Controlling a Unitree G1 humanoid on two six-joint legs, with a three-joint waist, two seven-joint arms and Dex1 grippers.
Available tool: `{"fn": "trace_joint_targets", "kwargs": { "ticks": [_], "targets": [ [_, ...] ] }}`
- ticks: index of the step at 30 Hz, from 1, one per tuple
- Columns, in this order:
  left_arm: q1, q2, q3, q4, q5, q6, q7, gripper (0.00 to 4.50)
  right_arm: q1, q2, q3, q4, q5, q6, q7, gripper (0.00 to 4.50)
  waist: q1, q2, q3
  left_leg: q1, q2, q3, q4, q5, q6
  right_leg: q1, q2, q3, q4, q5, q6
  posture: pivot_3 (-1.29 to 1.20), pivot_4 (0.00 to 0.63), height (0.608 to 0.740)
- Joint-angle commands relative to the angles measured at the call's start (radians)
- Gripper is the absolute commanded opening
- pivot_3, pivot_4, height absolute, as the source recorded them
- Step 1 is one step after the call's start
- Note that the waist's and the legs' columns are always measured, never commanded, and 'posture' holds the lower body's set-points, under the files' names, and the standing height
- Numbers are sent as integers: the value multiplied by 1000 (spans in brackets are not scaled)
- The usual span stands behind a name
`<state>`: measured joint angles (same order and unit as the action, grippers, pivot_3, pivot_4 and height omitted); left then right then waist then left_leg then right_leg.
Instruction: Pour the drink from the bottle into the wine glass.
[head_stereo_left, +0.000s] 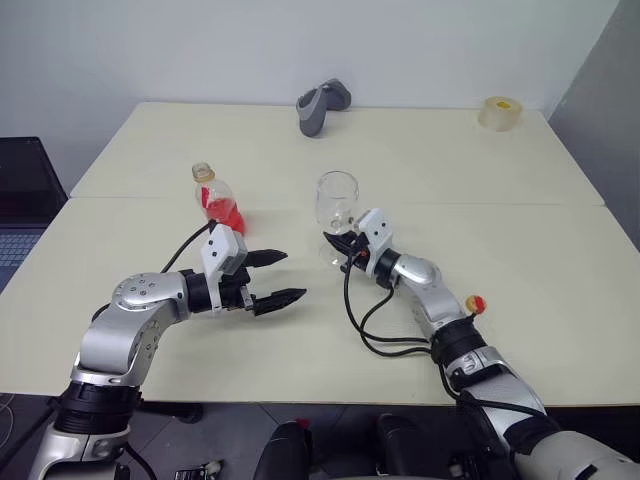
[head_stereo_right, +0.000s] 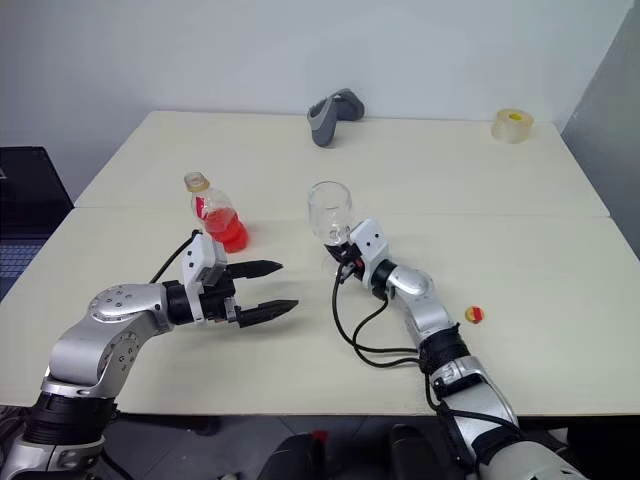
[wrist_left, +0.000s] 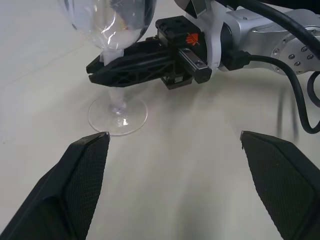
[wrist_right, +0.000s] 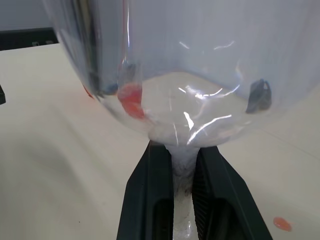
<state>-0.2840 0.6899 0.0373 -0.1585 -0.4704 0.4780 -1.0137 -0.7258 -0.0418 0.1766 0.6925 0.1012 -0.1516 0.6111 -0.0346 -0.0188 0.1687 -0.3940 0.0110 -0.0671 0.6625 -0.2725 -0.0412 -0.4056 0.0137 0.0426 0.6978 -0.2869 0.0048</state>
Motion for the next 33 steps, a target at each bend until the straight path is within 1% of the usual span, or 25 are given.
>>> {"fn": "trace_joint_targets", "kwargs": {
  "ticks": [1, 3, 5, 8, 11, 13, 14, 18, 23, 26, 28, 30, 33],
  "targets": [
    [-15, -5, 23, -24, -18, 4, 14, 4500, -12, 10, -16, -11, 2, -18, 10, 190, -1, 0, 0, 0, 0, 0, 0, 0, 0, 0, 0, 0, 0, 0, 0, 0, 150, 740],
    [-13, -8, 22, -24, -17, 4, 20, 4500, 0, 9, -13, -33, 5, -8, 21, 927, -1, 0, 0, 0, 0, 0, 0, 0, 0, 0, 0, 0, 0, 0, 0, 0, 150, 740],
    [-10, -10, 22, -25, -16, 5, 24, 4500, 13, 4, -10, -57, 8, 4, 30, 1478, 0, 0, 0, 0, 0, 0, 0, 0, 0, 0, 0, 0, 0, 0, 0, 0, 150, 740],
    [-5, -19, 26, -27, -17, 3, 37, 4500, 39, -14, -12, -117, 12, 39, 40, 2552, 0, 0, 0, 0, 0, 0, 0, 0, 0, 0, 0, 0, 0, 0, 0, 0, 150, 740],
    [3, -30, 31, -33, -15, -3, 54, 4500, 89, -46, -10, -225, 21, 107, 60, 3615, 2, 0, 0, 0, 0, 0, 0, 0, 0, 0, 0, 0, 0, 0, 0, 0, 150, 740],
    [12, -39, 39, -37, -12, -10, 73, 4500, 140, -78, -5, -334, 26, 174, 71, 4324, 2, 0, 0, -1, 0, 0, 0, 0, 0, 0, 0, 0, 0, 0, 0, 0, 150, 740],
    [15, -42, 44, -36, -10, -15, 82, 4500, 164, -95, -1, -385, 25, 207, 76, 4464, 2, 0, 0, -1, 0, 0, 0, 0, 0, 0, 0, 0, 0, 0, 0, 0, 150, 740],
    [46, -69, 84, -31, 7, -42, 157, 4500, 295, -191, -2, -634, 35, 352, 94, 4464, 3, 0, 0, -1, 0, -1, 0, 0, 0, 0, 0, 0, 0, 0, 0, 0, 150, 740],
    [121, -149, 159, -32, 41, -113, 307, 4500, 442, -294, -29, -937, 114, 507, 114, 4464, 2, 0, 0, -1, 0, -1, 0, 0, 0, 0, -1, 0, -1, 0, 0, 0, 150, 740],
    [204, -246, 192, -53, 115, -184, 480, 4500, 521, -337, -89, -1145, 266, 659, 116, 4464, 3, 0, 0, -1, 0, -2, 0, 0, 0, 0, 0, 0, 0, 0, 0, 0, 150, 740],
    [230, -293, 201, -59, 153, -206, 563, 4500, 541, -351, -105, -1212, 311, 714, 100, 4464, 4, 0, -1, -1, 0, -2, 0, 0, 0, 1, 0, 0, -1, 0, 0, 0, 150, 740],
    [228, -309, 193, -44, 213, -240, 625, 4500, 545, -358, -109, -1246, 334, 746, 83, 4464, 6, -2, -1, -1, 0, -2, 0, 0, 0, 1, -1, -1, -1, 0, 0, 0, 150, 740],
    [174, -321, 201, 25, 252, -260, 691, 4500, 534, -353, -110, -1288, 375, 781, 65, 4464, 9, -2, -1, 0, -1, -4, 1, 0, 0, 2, 0, -3, -1, 0, 0, 0, 150, 740]
  ]
}}
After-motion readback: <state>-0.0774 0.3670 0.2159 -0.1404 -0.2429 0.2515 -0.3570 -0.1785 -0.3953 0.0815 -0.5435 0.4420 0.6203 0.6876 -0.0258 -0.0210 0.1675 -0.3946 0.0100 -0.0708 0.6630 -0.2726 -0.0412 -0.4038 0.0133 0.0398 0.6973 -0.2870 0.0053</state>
